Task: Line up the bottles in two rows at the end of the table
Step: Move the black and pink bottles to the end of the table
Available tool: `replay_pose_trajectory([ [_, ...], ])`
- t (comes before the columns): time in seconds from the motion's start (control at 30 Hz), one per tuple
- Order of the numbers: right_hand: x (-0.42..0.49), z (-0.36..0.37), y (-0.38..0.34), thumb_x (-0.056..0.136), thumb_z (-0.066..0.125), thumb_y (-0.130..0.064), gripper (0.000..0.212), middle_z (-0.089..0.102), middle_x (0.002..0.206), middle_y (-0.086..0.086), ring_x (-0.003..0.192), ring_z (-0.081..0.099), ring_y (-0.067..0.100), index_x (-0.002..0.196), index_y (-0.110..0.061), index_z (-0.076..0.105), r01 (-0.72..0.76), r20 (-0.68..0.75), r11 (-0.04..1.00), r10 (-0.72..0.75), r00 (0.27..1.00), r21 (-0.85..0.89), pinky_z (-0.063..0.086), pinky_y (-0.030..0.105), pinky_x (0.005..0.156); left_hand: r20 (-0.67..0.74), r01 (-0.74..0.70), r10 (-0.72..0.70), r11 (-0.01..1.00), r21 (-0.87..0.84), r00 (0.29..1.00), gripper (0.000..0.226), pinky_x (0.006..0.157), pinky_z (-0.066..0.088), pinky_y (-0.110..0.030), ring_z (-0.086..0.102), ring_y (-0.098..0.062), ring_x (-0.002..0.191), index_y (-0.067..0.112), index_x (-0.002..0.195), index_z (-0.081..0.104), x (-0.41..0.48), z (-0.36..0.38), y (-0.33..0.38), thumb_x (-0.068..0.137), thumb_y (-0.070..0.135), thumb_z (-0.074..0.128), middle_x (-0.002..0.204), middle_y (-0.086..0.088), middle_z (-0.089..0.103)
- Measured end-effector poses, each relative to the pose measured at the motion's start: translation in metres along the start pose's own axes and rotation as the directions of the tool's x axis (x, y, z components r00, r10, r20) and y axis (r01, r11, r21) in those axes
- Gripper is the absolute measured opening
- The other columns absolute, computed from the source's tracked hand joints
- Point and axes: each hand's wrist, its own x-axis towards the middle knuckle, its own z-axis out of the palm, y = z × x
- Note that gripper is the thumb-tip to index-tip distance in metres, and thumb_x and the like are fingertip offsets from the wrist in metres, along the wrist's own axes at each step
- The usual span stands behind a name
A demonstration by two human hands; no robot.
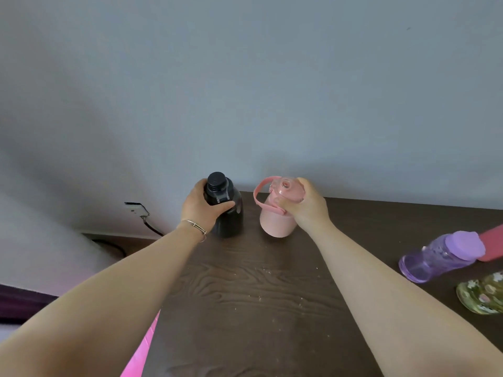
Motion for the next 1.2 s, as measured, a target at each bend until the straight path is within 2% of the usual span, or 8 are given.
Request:
replay_pose_trajectory([
  [0.13,0.029,0.021,0.003,0.063,0.085,-0.046,0.064,0.059,0.114,-0.015,0.104,0.056,0.010,0.116,-0.036,0.051,0.030,0.022,0.999,-0.030,0.999,-0.018,0.044,0.024,0.072,-0.012,-0.006,0.006,1.000,-0.009,1.000,0.075,0.075,0.037,-0.014,0.056,-0.006,0.094,0.035,0.122,0.048,0.018,0.006,-0.006,0.058,0.042,0.087,0.101,0.024,0.056],
  [0.43,0.052,0.038,0.014,0.062,0.086,-0.046,0.069,0.055,0.110,-0.016,0.101,0.053,0.009,0.120,-0.036,0.050,0.053,0.021,0.998,-0.052,0.998,-0.031,0.038,0.015,0.068,0.003,-0.025,0.025,0.999,0.043,1.000,0.078,0.084,0.041,-0.024,0.055,-0.008,0.100,0.031,0.125,0.049,0.039,0.016,-0.009,0.058,0.044,0.086,0.109,0.016,0.058],
  [0.6,0.060,0.040,0.017,0.064,0.086,-0.046,0.066,0.055,0.114,-0.014,0.104,0.053,0.011,0.118,-0.038,0.048,0.064,0.057,0.997,-0.061,0.997,-0.050,0.042,0.023,0.074,0.006,-0.036,0.035,0.997,0.062,0.999,0.080,0.089,0.044,-0.028,0.055,-0.010,0.103,0.031,0.127,0.047,0.045,0.013,-0.012,0.058,0.045,0.085,0.116,0.012,0.060],
  [0.73,0.060,0.043,0.019,0.067,0.086,-0.042,0.075,0.053,0.122,-0.007,0.107,0.050,0.013,0.129,-0.030,0.046,0.074,0.088,0.994,-0.067,0.994,-0.079,0.043,0.030,0.081,0.038,-0.048,0.047,0.998,0.047,0.998,0.081,0.085,0.040,-0.022,0.052,-0.006,0.101,0.032,0.128,0.045,0.044,0.010,-0.015,0.059,0.044,0.085,0.113,0.017,0.055],
  [0.97,0.058,0.042,0.018,0.068,0.085,-0.044,0.076,0.049,0.118,-0.009,0.102,0.048,0.012,0.130,-0.031,0.044,0.086,0.095,0.990,-0.076,0.993,-0.108,0.035,0.017,0.068,0.056,-0.056,0.052,0.996,0.066,0.997,0.078,0.082,0.038,-0.023,0.051,-0.007,0.098,0.029,0.127,0.045,0.042,0.007,-0.011,0.061,0.041,0.084,0.113,0.014,0.056],
  [1.0,0.058,0.042,0.017,0.068,0.084,-0.046,0.077,0.049,0.119,-0.009,0.103,0.048,0.012,0.131,-0.031,0.043,0.082,0.099,0.989,-0.070,0.993,-0.124,0.035,0.019,0.068,0.060,-0.068,0.063,0.994,0.087,0.996,0.078,0.082,0.038,-0.024,0.051,-0.008,0.098,0.028,0.126,0.045,0.043,0.007,-0.010,0.061,0.042,0.084,0.115,0.011,0.057],
  [1.1,0.061,0.042,0.015,0.070,0.083,-0.045,0.080,0.050,0.127,-0.005,0.112,0.050,0.018,0.136,-0.029,0.041,0.073,0.118,0.984,-0.054,0.992,-0.165,0.038,0.028,0.076,0.071,-0.098,0.087,0.982,0.162,0.994,0.079,0.085,0.041,-0.029,0.054,-0.018,0.105,0.023,0.127,0.045,0.043,0.004,-0.008,0.061,0.043,0.085,0.121,0.002,0.059],
  [1.2,0.059,0.040,0.011,0.076,0.081,-0.044,0.090,0.044,0.143,0.003,0.129,0.044,0.024,0.148,-0.024,0.031,0.064,0.133,0.972,-0.034,0.991,-0.228,0.038,0.032,0.089,0.092,-0.082,0.065,0.977,0.197,0.994,0.081,0.091,0.044,-0.035,0.054,-0.025,0.112,0.020,0.130,0.042,0.041,0.003,-0.003,0.064,0.043,0.084,0.125,-0.003,0.057],
])
